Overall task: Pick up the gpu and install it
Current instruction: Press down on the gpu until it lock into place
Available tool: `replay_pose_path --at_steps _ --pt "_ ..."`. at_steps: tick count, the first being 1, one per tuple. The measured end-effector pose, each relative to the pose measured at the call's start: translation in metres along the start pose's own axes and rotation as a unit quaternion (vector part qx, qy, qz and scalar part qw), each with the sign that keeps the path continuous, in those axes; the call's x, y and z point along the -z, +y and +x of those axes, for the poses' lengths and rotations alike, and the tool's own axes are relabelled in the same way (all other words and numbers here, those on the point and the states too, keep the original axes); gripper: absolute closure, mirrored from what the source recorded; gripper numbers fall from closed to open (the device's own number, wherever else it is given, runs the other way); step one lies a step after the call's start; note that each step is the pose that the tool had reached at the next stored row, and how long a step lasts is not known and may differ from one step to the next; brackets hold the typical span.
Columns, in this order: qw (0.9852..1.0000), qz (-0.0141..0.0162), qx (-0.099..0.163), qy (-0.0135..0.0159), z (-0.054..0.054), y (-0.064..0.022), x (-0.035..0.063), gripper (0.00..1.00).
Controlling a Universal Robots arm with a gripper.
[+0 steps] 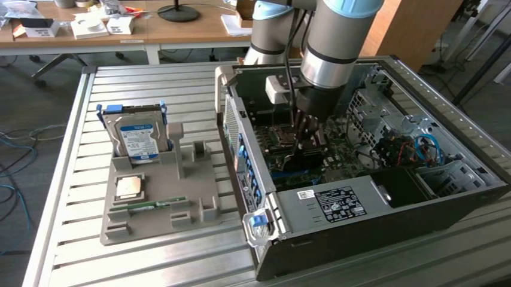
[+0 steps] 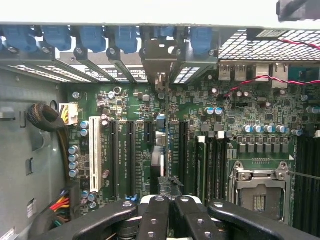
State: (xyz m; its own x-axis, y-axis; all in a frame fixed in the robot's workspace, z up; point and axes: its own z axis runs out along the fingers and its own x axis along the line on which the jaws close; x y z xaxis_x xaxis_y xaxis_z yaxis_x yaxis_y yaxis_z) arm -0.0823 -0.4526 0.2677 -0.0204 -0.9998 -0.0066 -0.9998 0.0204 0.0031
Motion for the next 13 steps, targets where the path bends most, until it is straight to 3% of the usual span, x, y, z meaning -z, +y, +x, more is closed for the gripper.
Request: replay_pose_path --at_steps 13 --pt "1.0000 -0.0001 0.000 -0.0011 -0.0007 0.0001 -0.0009 0.89"
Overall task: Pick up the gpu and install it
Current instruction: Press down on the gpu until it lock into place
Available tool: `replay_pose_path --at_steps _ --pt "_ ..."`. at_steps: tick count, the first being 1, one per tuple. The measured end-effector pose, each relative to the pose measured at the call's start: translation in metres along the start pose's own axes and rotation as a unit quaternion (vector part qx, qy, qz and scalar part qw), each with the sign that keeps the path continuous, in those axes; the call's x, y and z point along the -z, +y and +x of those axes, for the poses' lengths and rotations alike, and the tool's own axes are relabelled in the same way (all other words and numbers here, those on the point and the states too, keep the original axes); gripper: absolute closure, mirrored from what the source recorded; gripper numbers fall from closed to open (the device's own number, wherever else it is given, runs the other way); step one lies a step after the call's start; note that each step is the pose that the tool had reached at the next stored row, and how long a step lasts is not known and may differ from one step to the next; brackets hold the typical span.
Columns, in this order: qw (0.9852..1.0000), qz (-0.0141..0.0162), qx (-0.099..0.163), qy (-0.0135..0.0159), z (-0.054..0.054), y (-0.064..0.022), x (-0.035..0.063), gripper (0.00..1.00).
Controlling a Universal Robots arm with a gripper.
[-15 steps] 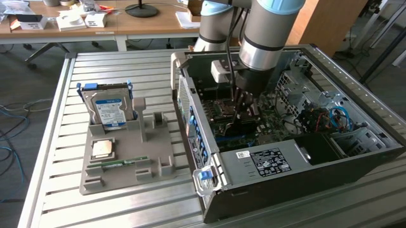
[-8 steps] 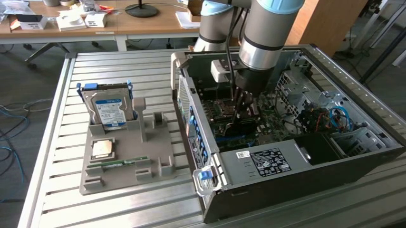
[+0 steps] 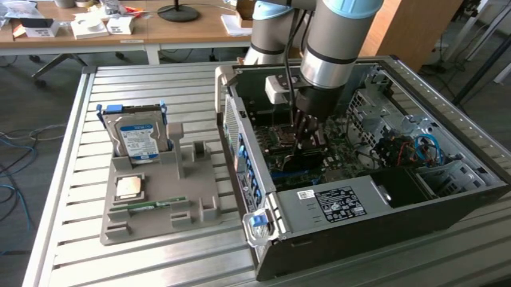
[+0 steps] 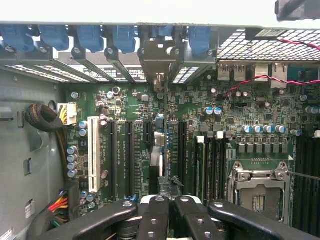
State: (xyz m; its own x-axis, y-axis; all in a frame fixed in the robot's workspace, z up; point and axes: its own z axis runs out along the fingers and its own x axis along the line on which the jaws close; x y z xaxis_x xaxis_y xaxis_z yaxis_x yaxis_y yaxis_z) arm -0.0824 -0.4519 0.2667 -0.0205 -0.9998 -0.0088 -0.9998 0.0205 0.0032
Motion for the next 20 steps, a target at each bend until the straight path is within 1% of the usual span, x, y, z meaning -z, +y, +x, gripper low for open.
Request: replay_pose_path --at_steps 10,20 --pt "1.0000 0.0000 0.000 -0.0018 -0.0013 0.0006 -0.0004 0.89" --pt "1.0000 -0.0001 0.000 -0.0027 -0.0011 0.0025 -0.0023 0.89"
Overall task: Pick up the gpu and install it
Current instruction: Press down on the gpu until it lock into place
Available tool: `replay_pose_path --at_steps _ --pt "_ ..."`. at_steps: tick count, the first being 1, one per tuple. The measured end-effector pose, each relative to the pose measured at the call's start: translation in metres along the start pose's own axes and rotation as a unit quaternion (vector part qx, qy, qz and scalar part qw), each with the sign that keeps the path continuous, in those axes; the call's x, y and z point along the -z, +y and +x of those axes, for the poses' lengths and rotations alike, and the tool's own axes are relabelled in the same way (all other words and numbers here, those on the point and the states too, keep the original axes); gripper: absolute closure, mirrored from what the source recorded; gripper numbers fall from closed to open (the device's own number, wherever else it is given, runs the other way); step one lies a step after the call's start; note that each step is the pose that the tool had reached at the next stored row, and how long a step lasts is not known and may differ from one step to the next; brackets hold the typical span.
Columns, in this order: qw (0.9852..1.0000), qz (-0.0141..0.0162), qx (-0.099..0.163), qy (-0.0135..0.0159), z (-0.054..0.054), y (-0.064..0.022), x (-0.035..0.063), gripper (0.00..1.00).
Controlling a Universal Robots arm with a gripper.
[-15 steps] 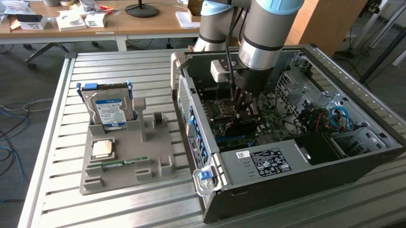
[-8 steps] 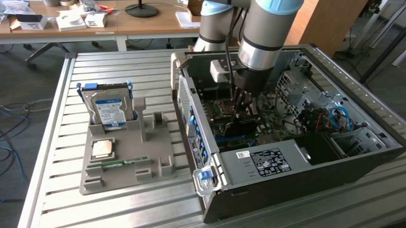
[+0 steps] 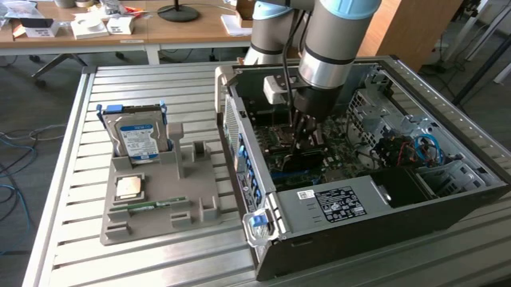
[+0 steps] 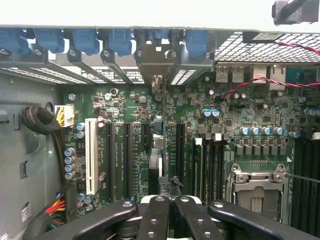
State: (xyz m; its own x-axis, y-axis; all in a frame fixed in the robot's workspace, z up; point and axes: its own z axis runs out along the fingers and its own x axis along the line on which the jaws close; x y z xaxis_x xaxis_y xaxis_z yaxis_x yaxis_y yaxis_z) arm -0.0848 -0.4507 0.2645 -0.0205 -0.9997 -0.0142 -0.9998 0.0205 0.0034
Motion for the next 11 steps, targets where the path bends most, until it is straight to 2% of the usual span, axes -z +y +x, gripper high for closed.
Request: replay_pose_path --at_steps 3,11 --pt "1.0000 0.0003 0.000 -0.0010 -0.0001 0.0003 -0.0011 0.89" --pt "1.0000 0.0001 0.000 -0.0004 0.0000 0.0004 -0.0006 0.89"
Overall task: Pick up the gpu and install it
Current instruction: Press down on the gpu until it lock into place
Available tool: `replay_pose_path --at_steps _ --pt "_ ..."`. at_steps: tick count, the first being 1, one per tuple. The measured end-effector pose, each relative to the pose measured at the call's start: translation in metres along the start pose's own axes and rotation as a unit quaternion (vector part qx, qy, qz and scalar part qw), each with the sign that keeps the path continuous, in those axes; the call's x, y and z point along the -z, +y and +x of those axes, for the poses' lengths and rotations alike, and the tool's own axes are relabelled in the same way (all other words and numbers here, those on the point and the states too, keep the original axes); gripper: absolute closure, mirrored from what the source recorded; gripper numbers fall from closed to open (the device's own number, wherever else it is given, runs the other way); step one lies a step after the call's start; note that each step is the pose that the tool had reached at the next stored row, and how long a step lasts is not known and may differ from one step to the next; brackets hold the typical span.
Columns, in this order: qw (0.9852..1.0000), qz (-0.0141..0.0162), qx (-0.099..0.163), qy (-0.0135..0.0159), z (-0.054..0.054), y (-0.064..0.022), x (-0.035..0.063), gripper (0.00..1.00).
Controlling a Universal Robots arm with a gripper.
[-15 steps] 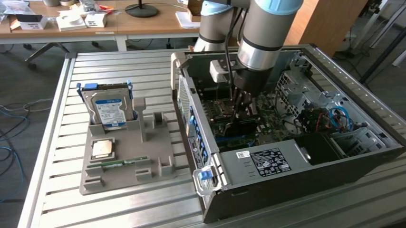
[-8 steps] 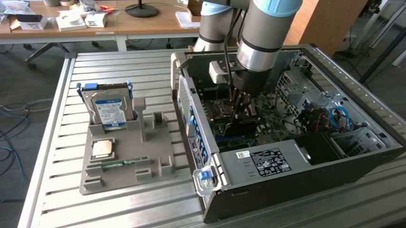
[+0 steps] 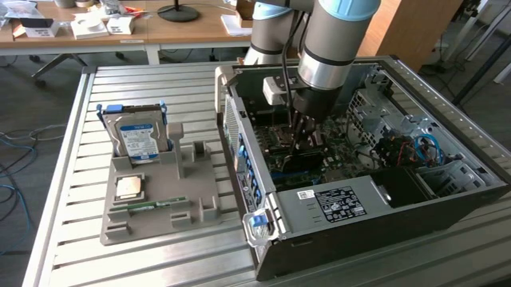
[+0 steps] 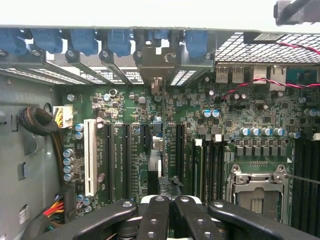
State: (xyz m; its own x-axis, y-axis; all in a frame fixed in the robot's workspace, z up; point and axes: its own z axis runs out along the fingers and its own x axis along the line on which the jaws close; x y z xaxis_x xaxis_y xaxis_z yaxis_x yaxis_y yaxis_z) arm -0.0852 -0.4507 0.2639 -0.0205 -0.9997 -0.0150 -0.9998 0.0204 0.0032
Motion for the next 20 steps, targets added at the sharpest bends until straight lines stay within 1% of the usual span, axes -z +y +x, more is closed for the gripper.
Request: replay_pose_path --at_steps 10,14,16,20 --pt "1.0000 0.0002 0.000 0.0000 0.0000 0.0000 0.0002 0.89" --pt "1.0000 0.0002 0.000 0.0001 0.0000 0.0001 0.0044 0.89" --pt "1.0000 0.0002 0.000 0.0000 0.0000 0.0001 0.0044 0.89" --pt "1.0000 0.0002 0.000 -0.0009 0.0003 0.0011 0.0039 0.89"
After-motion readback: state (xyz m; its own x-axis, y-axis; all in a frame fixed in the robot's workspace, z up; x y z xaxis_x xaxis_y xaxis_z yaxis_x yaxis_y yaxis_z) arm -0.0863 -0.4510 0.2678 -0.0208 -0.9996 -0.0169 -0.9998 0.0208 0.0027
